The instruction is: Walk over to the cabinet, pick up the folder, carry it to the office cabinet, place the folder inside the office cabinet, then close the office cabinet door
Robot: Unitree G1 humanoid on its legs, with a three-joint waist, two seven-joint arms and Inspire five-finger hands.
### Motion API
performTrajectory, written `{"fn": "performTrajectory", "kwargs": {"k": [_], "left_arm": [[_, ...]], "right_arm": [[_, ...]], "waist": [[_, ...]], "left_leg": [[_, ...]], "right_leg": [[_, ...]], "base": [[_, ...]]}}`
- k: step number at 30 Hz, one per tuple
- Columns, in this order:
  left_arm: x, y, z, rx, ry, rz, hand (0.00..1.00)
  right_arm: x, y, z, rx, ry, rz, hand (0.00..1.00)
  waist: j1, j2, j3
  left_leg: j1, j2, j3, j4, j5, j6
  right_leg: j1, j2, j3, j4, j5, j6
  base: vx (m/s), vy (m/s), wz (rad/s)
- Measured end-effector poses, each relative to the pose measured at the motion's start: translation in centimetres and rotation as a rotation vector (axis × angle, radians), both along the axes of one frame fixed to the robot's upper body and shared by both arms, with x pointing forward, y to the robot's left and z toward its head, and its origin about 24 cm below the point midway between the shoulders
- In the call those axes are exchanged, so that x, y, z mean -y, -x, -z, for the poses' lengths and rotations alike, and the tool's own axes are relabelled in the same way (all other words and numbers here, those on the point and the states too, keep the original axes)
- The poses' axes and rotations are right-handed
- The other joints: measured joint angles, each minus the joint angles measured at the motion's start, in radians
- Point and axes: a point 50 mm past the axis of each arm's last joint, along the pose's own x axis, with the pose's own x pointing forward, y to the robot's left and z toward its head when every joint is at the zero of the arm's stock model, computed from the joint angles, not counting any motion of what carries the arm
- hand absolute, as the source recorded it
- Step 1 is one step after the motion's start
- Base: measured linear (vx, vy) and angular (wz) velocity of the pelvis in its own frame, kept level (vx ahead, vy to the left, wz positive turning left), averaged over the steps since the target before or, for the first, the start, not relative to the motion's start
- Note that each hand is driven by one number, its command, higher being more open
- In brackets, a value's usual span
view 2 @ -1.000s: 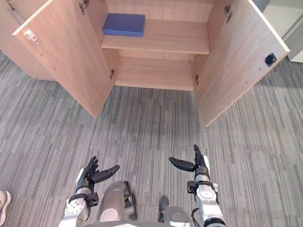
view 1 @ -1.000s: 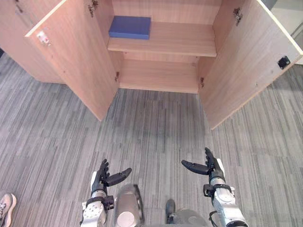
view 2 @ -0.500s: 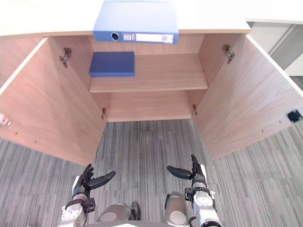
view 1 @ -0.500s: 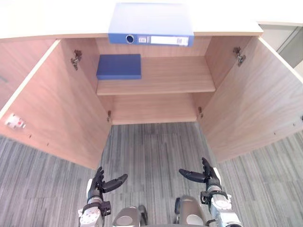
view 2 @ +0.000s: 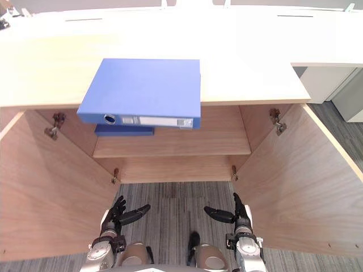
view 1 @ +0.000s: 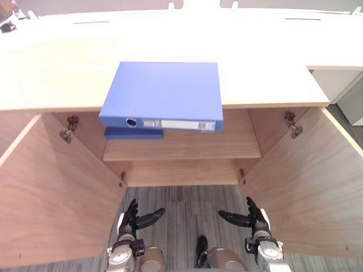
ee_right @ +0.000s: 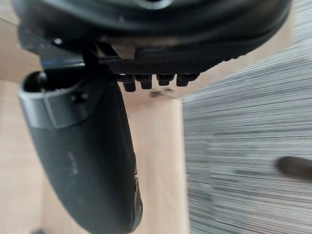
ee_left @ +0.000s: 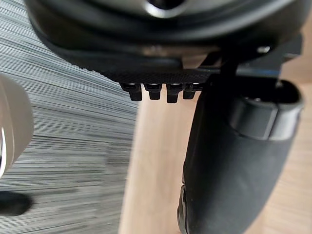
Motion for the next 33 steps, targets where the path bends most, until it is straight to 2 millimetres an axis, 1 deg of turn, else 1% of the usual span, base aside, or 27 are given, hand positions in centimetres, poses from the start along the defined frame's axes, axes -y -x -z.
{"fn": "performTrajectory", "kwargs": {"k": [1, 2, 3, 4, 7, 9, 12, 15, 16, 17, 18, 19, 21, 22, 23, 24, 26, 30, 31, 32, 33], "left_arm": [[0.2, -0.1, -0.1, 0.01, 0.006, -0.001, 1.0], [0.1, -0.3, -0.3, 0.018, 0.003, 0.0, 1.0], [0.0, -0.5, -0.5, 0.029, -0.001, 0.001, 1.0], [-0.1, -0.8, -1.1, 0.062, -0.006, 0.001, 1.0], [-0.7, -1.3, -3.1, 0.161, -0.034, -0.002, 1.0], [-1.6, -1.2, -4.4, 0.215, -0.082, -0.015, 1.0], [-2.4, -1.1, -5.9, 0.279, -0.134, -0.035, 1.0], [-2.4, -0.8, -8.1, 0.359, -0.218, -0.02, 1.0], [-2.4, -0.7, -8.5, 0.374, -0.236, -0.017, 1.0], [-2.4, -0.5, -9.5, 0.409, -0.274, -0.014, 1.0], [-2.4, -0.1, -10.7, 0.451, -0.326, -0.013, 1.0], [-2.4, 0.1, -11.3, 0.475, -0.357, -0.011, 1.0], [-2.1, 0.6, -13.9, 0.579, -0.459, -0.002, 1.0], [-2.0, 0.6, -14.5, 0.607, -0.484, 0.002, 1.0], [-1.8, 0.6, -15.8, 0.663, -0.525, 0.007, 1.0], [-1.7, 0.7, -16.4, 0.69, -0.544, 0.009, 1.0], [-1.1, 1.1, -19.0, 0.801, -0.632, 0.035, 1.0], [-0.4, 1.4, -22.0, 0.941, -0.766, 0.1, 1.0], [-0.4, 1.5, -22.1, 0.949, -0.785, 0.104, 1.0], [-0.4, 1.5, -22.4, 0.959, -0.812, 0.112, 1.0], [-0.3, 1.5, -22.5, 0.963, -0.82, 0.116, 1.0]], "right_arm": [[0.7, 0.3, 0.0, -0.007, 0.015, 0.016, 1.0], [1.0, 0.8, 0.2, -0.025, 0.014, 0.038, 1.0], [1.1, 1.3, 0.4, -0.035, 0.015, 0.044, 1.0], [1.4, 2.2, 0.7, -0.056, 0.019, 0.055, 1.0], [1.4, 3.3, 1.1, -0.088, 0.014, 0.063, 1.0], [1.1, 3.4, 1.3, -0.091, 0.003, 0.062, 1.0], [1.0, 3.3, 1.3, -0.087, 0.0, 0.062, 1.0], [1.0, 3.1, 1.2, -0.074, 0.001, 0.06, 1.0], [1.0, 3.1, 1.2, -0.073, 0.001, 0.06, 1.0], [1.0, 3.1, 1.1, -0.072, 0.001, 0.06, 1.0], [0.9, 3.2, 1.2, -0.073, 0.004, 0.059, 1.0], [1.0, 3.2, 1.2, -0.074, 0.005, 0.059, 1.0], [1.0, 3.8, 1.5, -0.096, 0.022, 0.048, 1.0], [0.9, 3.9, 1.6, -0.1, 0.025, 0.045, 1.0], [0.9, 4.2, 1.7, -0.111, 0.025, 0.045, 1.0], [0.9, 4.3, 1.8, -0.115, 0.025, 0.044, 1.0], [0.8, 4.8, 2.0, -0.131, 0.029, 0.034, 1.0], [0.7, 4.9, 2.0, -0.136, 0.032, 0.032, 1.0], [0.7, 4.9, 2.0, -0.136, 0.033, 0.031, 1.0], [0.6, 4.9, 2.0, -0.137, 0.034, 0.027, 1.0], [0.5, 4.9, 2.0, -0.137, 0.034, 0.024, 1.0]], "waist": [[-0.004, 0.027, -0.01], [-0.006, 0.029, -0.014], [-0.007, 0.02, -0.019], [-0.009, 0.008, -0.026], [-0.009, 0.006, -0.027], [-0.006, 0.006, -0.028], [0.0, 0.004, -0.032], [0.003, 0.004, -0.035], [0.004, 0.004, -0.035], [0.006, 0.004, -0.036], [0.007, 0.004, -0.036], [0.007, 0.005, -0.038], [0.014, 0.004, -0.058], [0.018, 0.003, -0.063], [0.022, 0.003, -0.07], [0.023, 0.005, -0.071], [0.022, 0.007, -0.083], [0.022, 0.006, -0.1], [0.022, 0.006, -0.103], [0.021, 0.005, -0.108], [0.02, 0.005, -0.109]], "left_leg": [[0.001, 0.0, -0.019, -0.116, 0.126, 0.005], [0.02, -0.011, -0.018, -0.143, 0.129, 0.038], [0.034, -0.027, -0.017, -0.166, 0.132, 0.039], [0.058, -0.054, -0.014, -0.213, 0.145, 0.05], [0.095, -0.1, -0.014, -0.281, 0.16, 0.065], [0.115, -0.108, -0.016, -0.303, 0.16, 0.065], [0.14, -0.113, -0.021, -0.335, 0.167, 0.069], [0.167, -0.121, -0.032, -0.385, 0.191, 0.071], [0.171, -0.123, -0.033, -0.392, 0.195, 0.071], [0.177, -0.123, -0.034, -0.405, 0.202, 0.071], [0.184, -0.124, -0.034, -0.415, 0.207, 0.072], [0.187, -0.125, -0.034, -0.42, 0.211, 0.073], [0.192, -0.128, -0.033, -0.429, 0.215, 0.072], [0.192, -0.13, -0.034, -0.429, 0.215, 0.072], [0.195, -0.136, -0.036, -0.431, 0.215, 0.072], [0.199, -0.137, -0.037, -0.435, 0.217, 0.073], [0.21, -0.138, -0.044, -0.453, 0.227, 0.071], [0.221, -0.14, -0.059, -0.478, 0.252, 0.075], [0.224, -0.14, -0.06, -0.484, 0.254, 0.073], [0.228, -0.14, -0.06, -0.49, 0.262, 0.079], [0.231, -0.14, -0.06, -0.493, 0.264, 0.079]], "right_leg": [[0.008, 0.015, 0.009, 0.002, -0.013, 0.02], [0.023, 0.01, 0.015, 0.003, -0.026, 0.036], [0.025, -0.004, 0.015, 0.003, -0.032, 0.045], [0.03, -0.03, 0.013, 0.003, -0.046, 0.063], [0.044, -0.067, 0.01, 0.0, -0.06, 0.085], [0.057, -0.073, 0.009, -0.003, -0.061, 0.086], [0.073, -0.073, 0.007, -0.01, -0.061, 0.086], [0.083, -0.074, 0.002, -0.01, -0.061, 0.086], [0.084, -0.073, 0.001, -0.01, -0.061, 0.086], [0.085, -0.073, 0.002, -0.01, -0.061, 0.086], [0.087, -0.073, 0.002, -0.01, -0.061, 0.086], [0.088, -0.074, 0.002, -0.01, -0.061, 0.086], [0.091, -0.074, 0.007, -0.018, -0.061, 0.086], [0.094, -0.075, 0.008, -0.022, -0.061, 0.086], [0.103, -0.077, 0.007, -0.032, -0.061, 0.086], [0.106, -0.078, 0.006, -0.034, -0.061, 0.087], [0.114, -0.079, 0.002, -0.037, -0.062, 0.089], [0.12, -0.079, -0.011, -0.036, -0.06, 0.092], [0.121, -0.079, -0.012, -0.036, -0.059, 0.093], [0.122, -0.079, -0.012, -0.036, -0.058, 0.094], [0.123, -0.079, -0.012, -0.036, -0.058, 0.095]], "base": [[0.32, 0.185, -0.19], [0.27, 0.169, -0.07], [0.23, 0.153, 0.13], [0.18, 0.114, 0.2], [0.16, 0.1, 0.16], [0.11, 0.051, 0.07], [0.04, 0.006, 0.07], [0.01, -0.009, 0.12], [-0.02, -0.004, 0.08], [0.0, 0.0, 0.0], [-0.04, -0.008, 0.0], [-0.04, -0.009, 0.0], [-0.05, 0.0, -0.01], [-0.07, 0.009, -0.01], [-0.06, 0.007, 0.02], [-0.07, -0.002, 0.07], [-0.07, -0.013, 0.08], [-0.07, -0.017, 0.1], [-0.05, -0.004, 0.07], [-0.03, 0.0, 0.02], [-0.04, 0.001, 0.0]]}}
